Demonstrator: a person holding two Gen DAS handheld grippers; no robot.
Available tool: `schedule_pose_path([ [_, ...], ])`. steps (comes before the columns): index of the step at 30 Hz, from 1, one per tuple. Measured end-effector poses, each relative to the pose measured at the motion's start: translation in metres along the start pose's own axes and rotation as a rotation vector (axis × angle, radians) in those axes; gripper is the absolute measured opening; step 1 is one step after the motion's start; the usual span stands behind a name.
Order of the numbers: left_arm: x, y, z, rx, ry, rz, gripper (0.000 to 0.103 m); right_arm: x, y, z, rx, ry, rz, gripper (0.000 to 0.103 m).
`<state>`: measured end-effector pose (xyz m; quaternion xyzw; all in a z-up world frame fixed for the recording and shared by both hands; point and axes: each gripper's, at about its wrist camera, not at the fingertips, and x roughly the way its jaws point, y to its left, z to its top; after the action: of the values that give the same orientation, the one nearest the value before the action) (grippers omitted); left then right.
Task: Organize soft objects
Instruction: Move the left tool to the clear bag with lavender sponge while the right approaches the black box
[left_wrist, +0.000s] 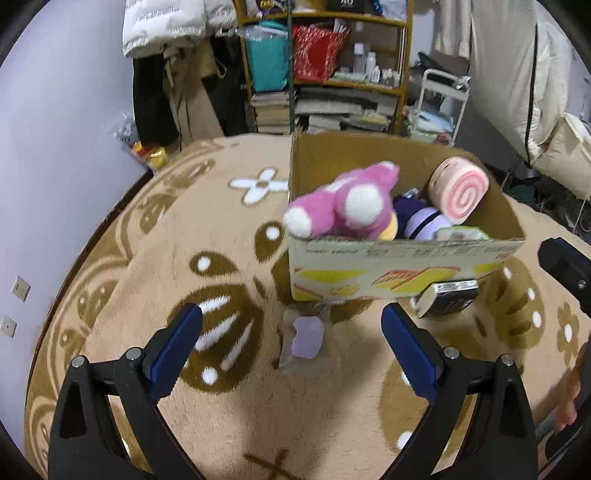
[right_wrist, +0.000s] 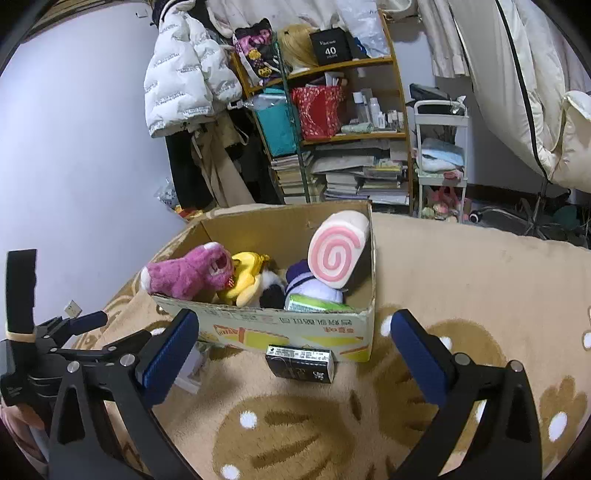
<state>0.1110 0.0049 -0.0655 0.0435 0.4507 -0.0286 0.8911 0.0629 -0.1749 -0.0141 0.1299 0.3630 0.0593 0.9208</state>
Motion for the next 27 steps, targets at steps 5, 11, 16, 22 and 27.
schedule_pose_path([
  [5, 0.02, 0.006, 0.0, -0.043, 0.059, -0.007, 0.097, 0.014, -0.004, -0.002, 0.01, 0.043, -0.009, 0.103],
  [11, 0.044, 0.01, -0.002, -0.076, 0.129, 0.005, 0.097, 0.029, -0.006, -0.004, 0.019, 0.077, -0.036, 0.103],
  [16, 0.063, 0.013, -0.004, -0.102, 0.183, 0.002, 0.097, 0.043, -0.008, -0.006, 0.037, 0.117, -0.03, 0.103],
  [22, 0.079, 0.008, -0.001, -0.1, 0.216, -0.004, 0.097, 0.061, -0.004, -0.007, 0.011, 0.155, -0.025, 0.103],
  [27, 0.093, 0.003, -0.003, -0.08, 0.257, 0.008, 0.097, 0.072, -0.003, -0.011, 0.003, 0.182, -0.045, 0.103],
])
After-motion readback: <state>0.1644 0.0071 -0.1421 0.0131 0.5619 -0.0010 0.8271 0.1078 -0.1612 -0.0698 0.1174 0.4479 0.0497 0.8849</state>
